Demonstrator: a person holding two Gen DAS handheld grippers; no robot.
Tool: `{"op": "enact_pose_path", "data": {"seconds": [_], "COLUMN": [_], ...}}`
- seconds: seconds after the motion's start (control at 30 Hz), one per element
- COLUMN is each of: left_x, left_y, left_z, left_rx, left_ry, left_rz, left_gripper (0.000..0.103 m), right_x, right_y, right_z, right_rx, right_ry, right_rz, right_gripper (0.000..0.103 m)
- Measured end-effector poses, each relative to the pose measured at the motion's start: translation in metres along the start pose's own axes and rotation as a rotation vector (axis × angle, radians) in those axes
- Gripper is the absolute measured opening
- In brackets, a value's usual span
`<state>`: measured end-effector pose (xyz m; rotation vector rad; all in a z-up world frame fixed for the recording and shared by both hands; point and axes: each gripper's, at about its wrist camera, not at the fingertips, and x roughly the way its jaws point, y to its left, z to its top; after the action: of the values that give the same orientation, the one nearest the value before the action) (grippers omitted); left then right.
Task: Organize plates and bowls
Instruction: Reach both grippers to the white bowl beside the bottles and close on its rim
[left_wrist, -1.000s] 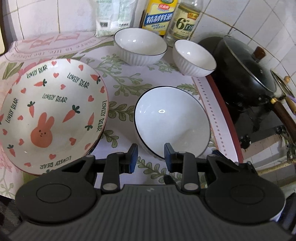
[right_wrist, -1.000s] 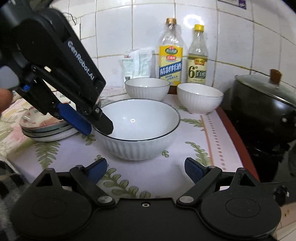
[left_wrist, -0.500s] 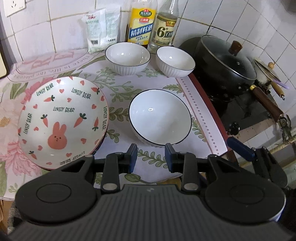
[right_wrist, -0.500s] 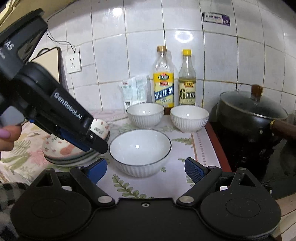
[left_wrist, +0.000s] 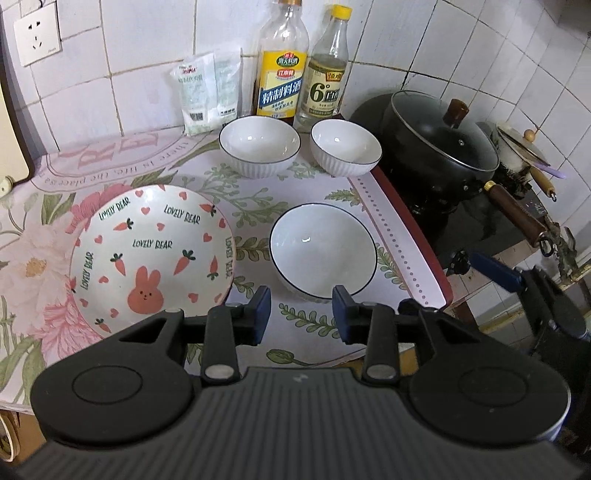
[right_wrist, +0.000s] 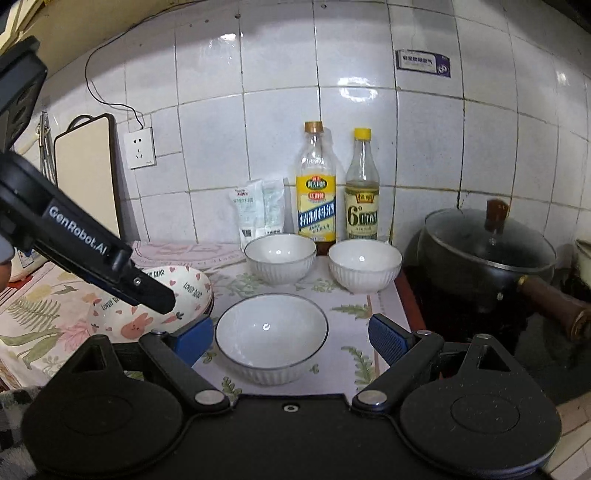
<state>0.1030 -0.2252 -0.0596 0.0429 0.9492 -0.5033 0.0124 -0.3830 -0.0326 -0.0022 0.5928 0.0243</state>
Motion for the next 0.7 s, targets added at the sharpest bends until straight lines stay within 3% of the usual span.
{"op": "enact_pose_path", "data": {"seconds": [0.3,0.5,0.7], "left_x": [0.001,0.018,0.056], "left_y": [-0.004,-0.005,-0.003], "left_z": [0.025,0.045,0.064], "left_rx": [0.027,0.008,-0.039], "left_ry": [-0.043,-0.098,-0.11], "left_rz": [-0.001,-0.037,-0.067], "left_gripper": [0.038,0.04,0.04], "right_x": [0.009,0.036,0.081], "right_y": [-0.024,-0.057,-0.086], "right_z": [0.032,0.042,0.045], "right_rx": [-0.016,0.1,0.242], "right_ry": [-0.031,-0.051,0.016], "right_rz": [0.037,0.109,0.132], "right_gripper": [0.093,0.091,0.088]}}
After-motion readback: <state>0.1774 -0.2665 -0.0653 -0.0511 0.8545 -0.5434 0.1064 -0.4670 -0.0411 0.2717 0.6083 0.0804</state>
